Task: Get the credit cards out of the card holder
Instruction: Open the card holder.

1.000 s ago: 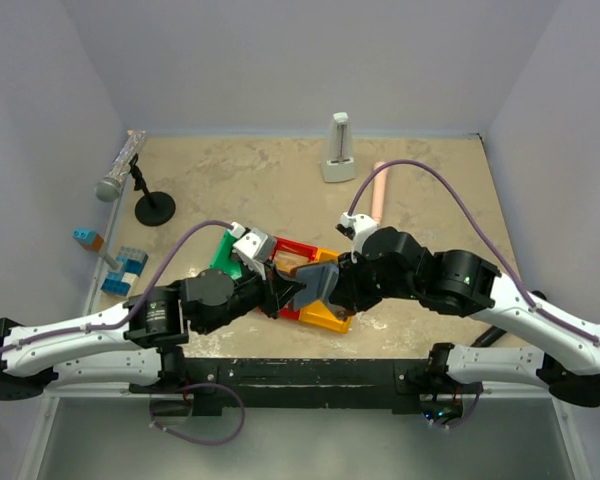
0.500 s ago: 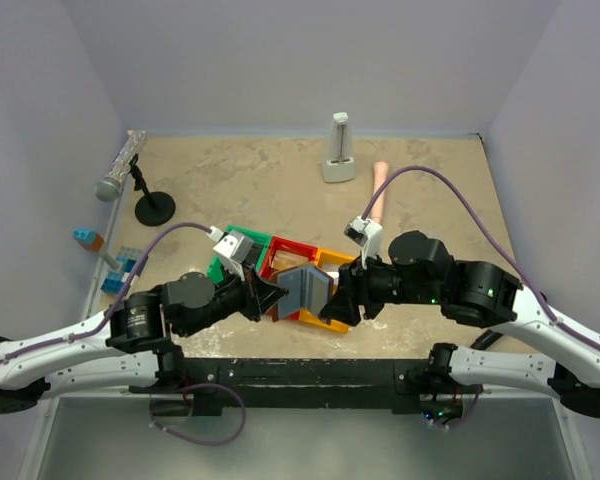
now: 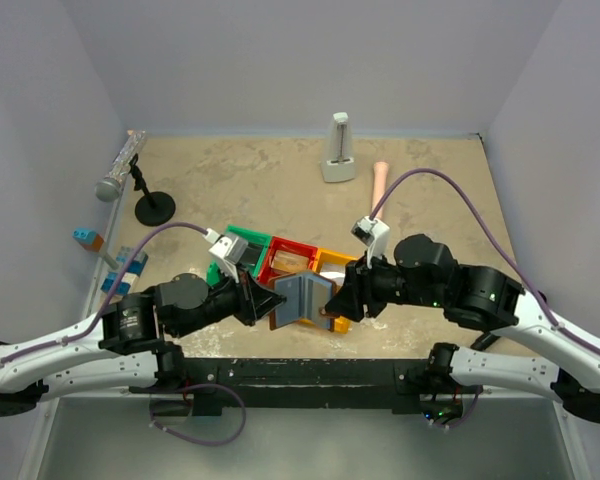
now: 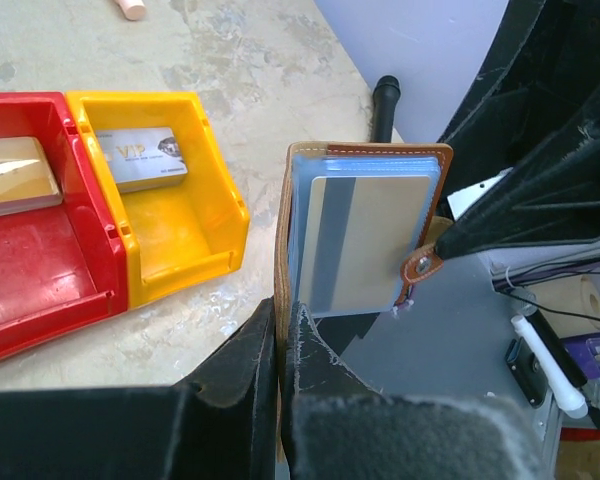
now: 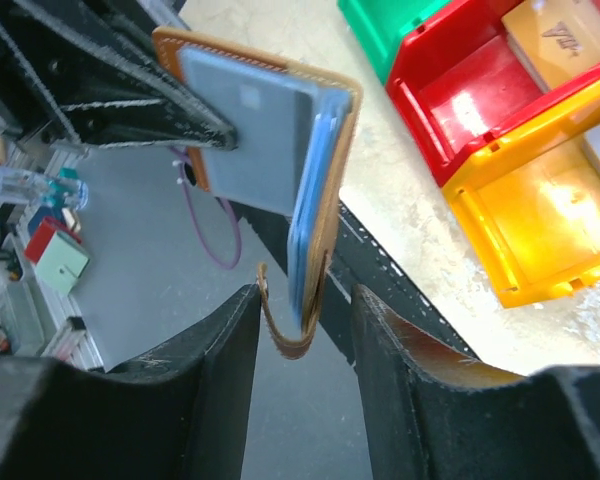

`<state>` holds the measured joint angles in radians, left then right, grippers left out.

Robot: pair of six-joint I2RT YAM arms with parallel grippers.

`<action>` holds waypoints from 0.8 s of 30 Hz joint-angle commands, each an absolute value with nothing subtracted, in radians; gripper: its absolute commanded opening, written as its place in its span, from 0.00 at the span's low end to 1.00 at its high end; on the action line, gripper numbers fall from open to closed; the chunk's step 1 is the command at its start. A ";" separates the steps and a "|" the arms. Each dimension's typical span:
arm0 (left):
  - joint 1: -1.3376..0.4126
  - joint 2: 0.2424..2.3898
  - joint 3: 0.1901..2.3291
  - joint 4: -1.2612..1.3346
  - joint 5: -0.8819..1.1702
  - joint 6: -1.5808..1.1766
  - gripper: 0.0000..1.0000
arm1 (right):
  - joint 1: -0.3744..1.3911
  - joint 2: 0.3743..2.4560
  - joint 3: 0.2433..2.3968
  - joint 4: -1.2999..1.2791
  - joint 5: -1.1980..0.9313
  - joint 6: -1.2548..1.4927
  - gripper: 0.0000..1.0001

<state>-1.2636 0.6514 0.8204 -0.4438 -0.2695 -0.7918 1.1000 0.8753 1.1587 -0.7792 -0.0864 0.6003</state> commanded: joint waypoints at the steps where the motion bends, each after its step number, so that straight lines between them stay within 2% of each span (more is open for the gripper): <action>1: -1.261 0.637 0.831 -0.420 -0.233 -0.816 0.00 | 1.080 0.839 1.146 -0.723 -0.037 0.606 0.43; 19: -1.261 0.603 0.816 -0.385 -0.193 -0.816 0.00 | 1.048 0.819 1.114 -0.695 -0.071 0.617 0.41; 24: -1.261 0.611 0.816 -0.382 -0.192 -0.818 0.00 | 1.048 0.824 1.104 -0.675 -0.094 0.621 0.45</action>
